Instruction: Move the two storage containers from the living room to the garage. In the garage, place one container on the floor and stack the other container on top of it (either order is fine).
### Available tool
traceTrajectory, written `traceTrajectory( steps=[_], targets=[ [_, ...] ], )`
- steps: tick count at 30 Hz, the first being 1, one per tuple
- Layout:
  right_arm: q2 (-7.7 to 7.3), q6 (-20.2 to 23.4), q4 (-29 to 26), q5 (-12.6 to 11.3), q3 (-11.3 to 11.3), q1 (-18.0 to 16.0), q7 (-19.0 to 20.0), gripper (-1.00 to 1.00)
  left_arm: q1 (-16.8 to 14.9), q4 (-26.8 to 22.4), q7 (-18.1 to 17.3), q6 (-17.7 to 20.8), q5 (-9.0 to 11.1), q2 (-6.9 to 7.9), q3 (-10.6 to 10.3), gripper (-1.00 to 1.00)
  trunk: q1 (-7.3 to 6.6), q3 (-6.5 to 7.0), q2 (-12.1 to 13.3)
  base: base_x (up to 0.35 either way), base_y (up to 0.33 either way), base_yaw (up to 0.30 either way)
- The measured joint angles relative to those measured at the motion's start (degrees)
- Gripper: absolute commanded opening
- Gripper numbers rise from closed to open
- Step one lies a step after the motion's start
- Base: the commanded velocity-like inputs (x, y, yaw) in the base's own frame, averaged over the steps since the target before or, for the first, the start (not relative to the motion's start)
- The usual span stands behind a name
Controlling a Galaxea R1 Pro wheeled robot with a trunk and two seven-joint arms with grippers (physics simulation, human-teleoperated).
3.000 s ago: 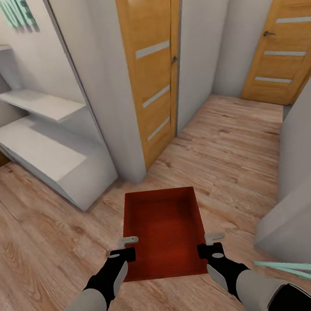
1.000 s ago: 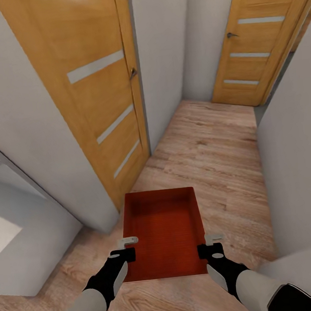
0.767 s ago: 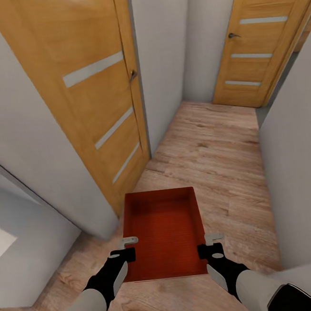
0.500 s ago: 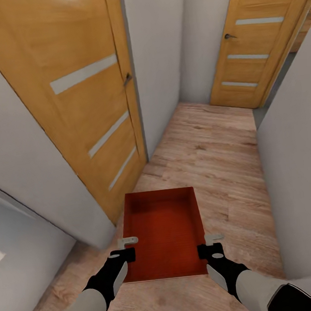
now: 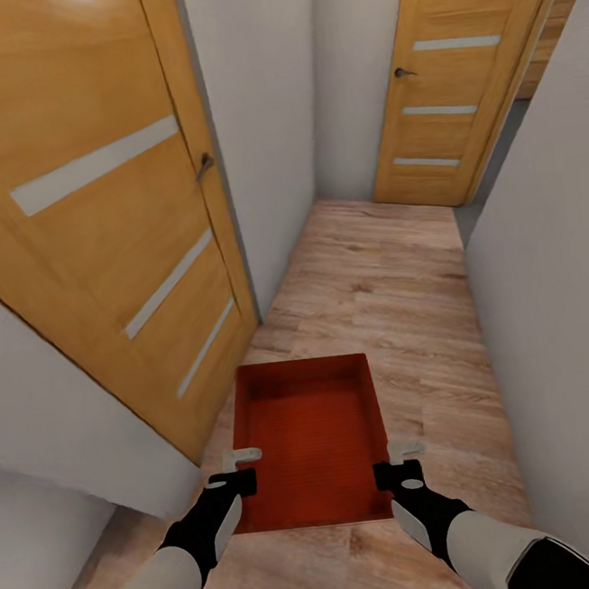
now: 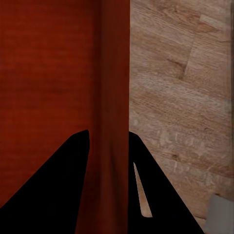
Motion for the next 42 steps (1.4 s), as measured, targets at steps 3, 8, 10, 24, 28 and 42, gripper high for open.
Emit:
traceTrajectory(
  steps=[3,8,10,24,28,42],
  targets=[
    [0.00,0.0,0.0,0.0,0.0,0.0,0.0,-1.00,0.0,0.0,0.0,0.0,0.0,0.00,0.0,-1.00,0.00,0.00,0.0,0.322,0.000,-0.148],
    [0.00,0.0,0.0,0.0,0.0,0.0,0.0,-1.00,0.0,0.0,0.0,0.0,0.0,0.00,0.0,-1.00,0.00,0.00,0.0,0.322,0.000,-0.143],
    [0.00,0.0,0.0,0.0,0.0,0.0,0.0,-1.00,0.0,0.0,0.0,0.0,0.0,0.00,0.0,-1.00,0.00,0.00,0.0,0.322,0.000,-0.137],
    [0.01,0.0,0.0,0.0,0.0,0.0,0.0,-1.00,0.0,0.0,0.0,0.0,0.0,0.00,0.0,-1.00,0.00,0.00,0.0,0.322,0.000,-0.127],
    [0.00,0.0,0.0,0.0,0.0,0.0,0.0,-1.00,0.0,0.0,0.0,0.0,0.0,0.01,0.0,-1.00,0.00,0.00,0.0,0.322,0.000,-0.109],
    [0.01,0.0,0.0,0.0,0.0,0.0,0.0,-1.00,0.0,0.0,0.0,0.0,0.0,0.01,0.0,-1.00,0.00,0.00,0.0,0.322,0.000,-0.066]
  ],
)
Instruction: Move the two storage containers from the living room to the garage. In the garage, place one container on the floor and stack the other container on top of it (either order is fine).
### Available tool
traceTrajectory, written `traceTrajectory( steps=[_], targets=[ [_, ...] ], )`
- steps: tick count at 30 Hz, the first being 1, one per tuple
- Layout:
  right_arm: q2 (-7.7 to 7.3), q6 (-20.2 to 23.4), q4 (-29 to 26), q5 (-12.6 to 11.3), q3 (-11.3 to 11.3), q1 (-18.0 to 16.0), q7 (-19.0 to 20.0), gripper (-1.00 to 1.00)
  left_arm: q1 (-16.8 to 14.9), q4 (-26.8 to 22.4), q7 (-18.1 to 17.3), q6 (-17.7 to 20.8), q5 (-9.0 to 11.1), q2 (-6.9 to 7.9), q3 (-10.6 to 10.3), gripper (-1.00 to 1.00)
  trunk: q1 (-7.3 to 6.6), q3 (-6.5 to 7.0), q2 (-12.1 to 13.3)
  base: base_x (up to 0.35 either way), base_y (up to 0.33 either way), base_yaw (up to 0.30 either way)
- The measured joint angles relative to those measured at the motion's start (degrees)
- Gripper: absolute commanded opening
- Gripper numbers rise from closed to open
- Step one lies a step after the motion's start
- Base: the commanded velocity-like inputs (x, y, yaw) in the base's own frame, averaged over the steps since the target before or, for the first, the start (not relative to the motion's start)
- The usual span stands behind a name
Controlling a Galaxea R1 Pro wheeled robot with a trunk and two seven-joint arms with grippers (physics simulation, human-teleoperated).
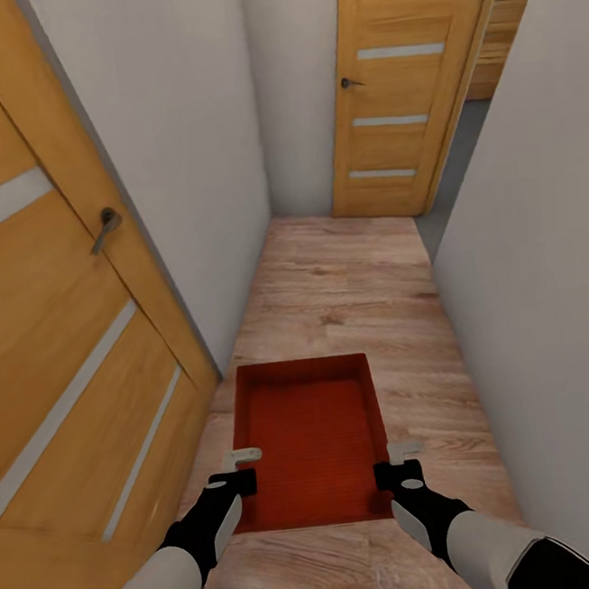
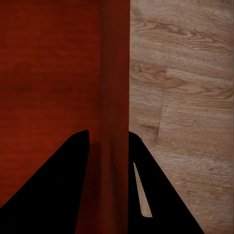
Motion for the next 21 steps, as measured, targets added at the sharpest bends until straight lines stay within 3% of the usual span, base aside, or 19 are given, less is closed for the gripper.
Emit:
traceTrajectory(
  steps=[21],
  targets=[
    [0.00,0.0,0.1,0.0,0.0,0.0,0.0,-1.00,0.0,0.2,0.2,0.0,0.3,0.01,-0.4,-1.00,0.00,0.00,0.0,0.322,0.000,0.000]
  ],
)
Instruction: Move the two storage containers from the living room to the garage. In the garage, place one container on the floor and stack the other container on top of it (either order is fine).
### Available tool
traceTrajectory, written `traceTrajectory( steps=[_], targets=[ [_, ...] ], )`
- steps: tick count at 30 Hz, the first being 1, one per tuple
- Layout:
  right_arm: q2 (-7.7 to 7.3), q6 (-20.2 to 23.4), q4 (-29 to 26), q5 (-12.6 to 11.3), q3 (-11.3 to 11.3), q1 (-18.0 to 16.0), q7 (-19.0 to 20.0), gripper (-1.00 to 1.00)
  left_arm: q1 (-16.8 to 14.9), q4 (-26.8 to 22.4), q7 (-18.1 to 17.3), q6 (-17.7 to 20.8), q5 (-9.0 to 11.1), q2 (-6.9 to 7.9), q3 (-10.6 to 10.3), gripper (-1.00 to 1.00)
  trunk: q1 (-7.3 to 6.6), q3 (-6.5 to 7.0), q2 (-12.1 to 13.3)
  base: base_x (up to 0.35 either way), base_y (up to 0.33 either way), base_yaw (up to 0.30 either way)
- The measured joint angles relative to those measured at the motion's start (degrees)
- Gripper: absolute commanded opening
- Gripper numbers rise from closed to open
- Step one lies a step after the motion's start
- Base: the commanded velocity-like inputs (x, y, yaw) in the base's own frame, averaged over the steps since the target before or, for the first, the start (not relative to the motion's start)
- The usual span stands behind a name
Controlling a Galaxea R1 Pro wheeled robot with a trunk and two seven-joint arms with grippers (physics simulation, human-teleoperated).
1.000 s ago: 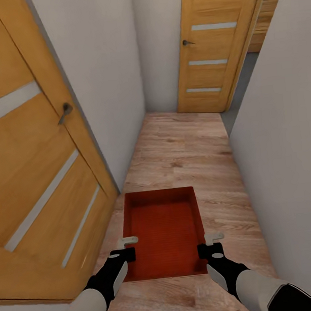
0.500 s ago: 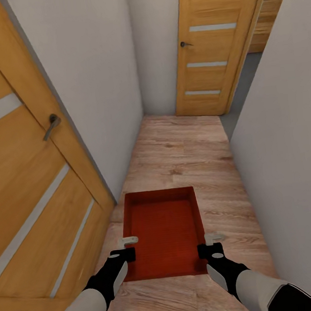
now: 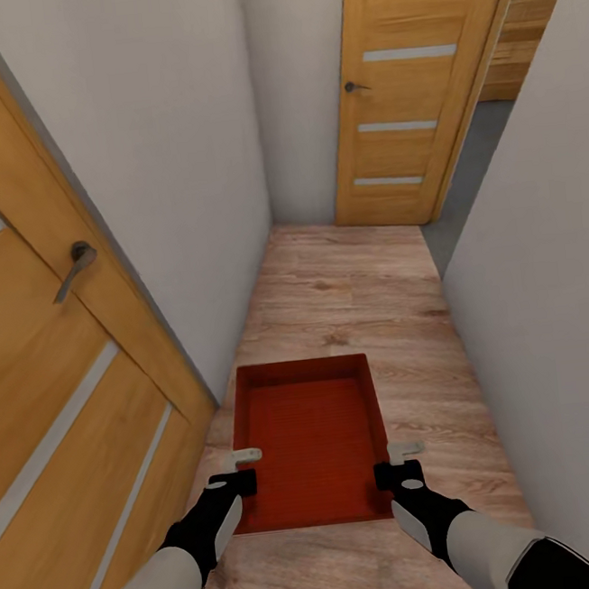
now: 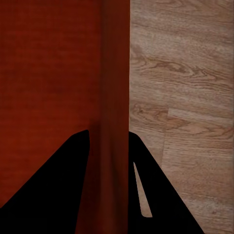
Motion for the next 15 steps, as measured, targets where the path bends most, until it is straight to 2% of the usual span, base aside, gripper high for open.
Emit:
traceTrajectory(
  steps=[15],
  targets=[
    [-0.02,0.0,0.0,0.0,0.0,0.0,0.0,-1.00,0.0,0.0,0.0,0.0,0.0,-0.02,0.0,-1.00,0.00,0.00,0.0,0.322,0.000,0.000]
  ],
)
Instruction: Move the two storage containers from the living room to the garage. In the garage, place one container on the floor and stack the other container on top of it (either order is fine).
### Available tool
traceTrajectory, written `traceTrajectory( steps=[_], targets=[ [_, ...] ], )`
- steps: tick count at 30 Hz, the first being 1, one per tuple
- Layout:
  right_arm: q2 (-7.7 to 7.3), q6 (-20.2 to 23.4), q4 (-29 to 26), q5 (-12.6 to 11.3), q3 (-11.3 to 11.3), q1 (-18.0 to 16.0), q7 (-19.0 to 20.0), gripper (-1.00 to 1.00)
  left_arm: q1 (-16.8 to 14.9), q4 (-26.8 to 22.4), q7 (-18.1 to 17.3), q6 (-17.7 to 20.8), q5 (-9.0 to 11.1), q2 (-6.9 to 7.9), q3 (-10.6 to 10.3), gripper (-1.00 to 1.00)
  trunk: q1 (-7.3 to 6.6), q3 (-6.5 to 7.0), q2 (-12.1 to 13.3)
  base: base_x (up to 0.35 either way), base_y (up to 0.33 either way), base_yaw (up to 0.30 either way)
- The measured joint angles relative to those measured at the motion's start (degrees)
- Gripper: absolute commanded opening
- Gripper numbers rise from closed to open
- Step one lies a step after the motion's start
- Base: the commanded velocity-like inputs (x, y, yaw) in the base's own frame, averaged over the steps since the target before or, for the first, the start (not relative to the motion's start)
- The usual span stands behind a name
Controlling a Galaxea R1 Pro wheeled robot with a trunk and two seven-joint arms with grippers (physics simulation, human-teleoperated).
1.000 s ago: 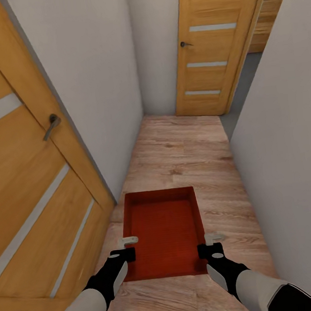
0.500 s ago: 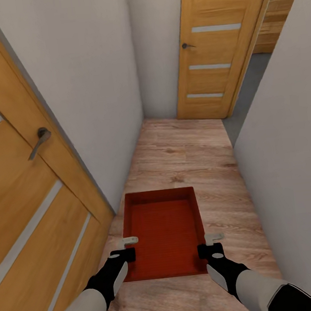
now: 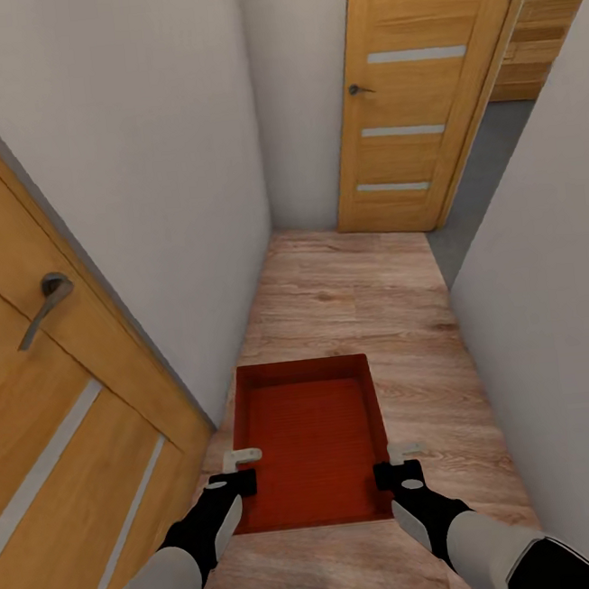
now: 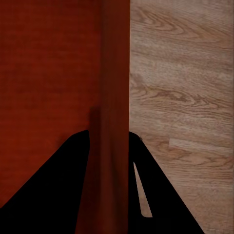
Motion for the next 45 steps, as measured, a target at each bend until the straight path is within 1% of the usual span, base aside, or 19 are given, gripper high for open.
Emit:
traceTrajectory(
  steps=[23,45],
  targets=[
    [0.01,0.0,0.1,0.0,0.0,0.0,0.0,-1.00,0.0,0.1,0.0,0.0,0.0,0.00,0.0,-1.00,0.00,0.00,0.0,0.322,0.000,-0.153],
    [0.02,0.0,0.0,0.0,0.0,0.0,0.0,-1.00,0.0,0.0,0.0,0.0,0.0,0.01,0.0,-1.00,0.00,0.00,0.0,0.322,0.000,-0.008]
  ],
)
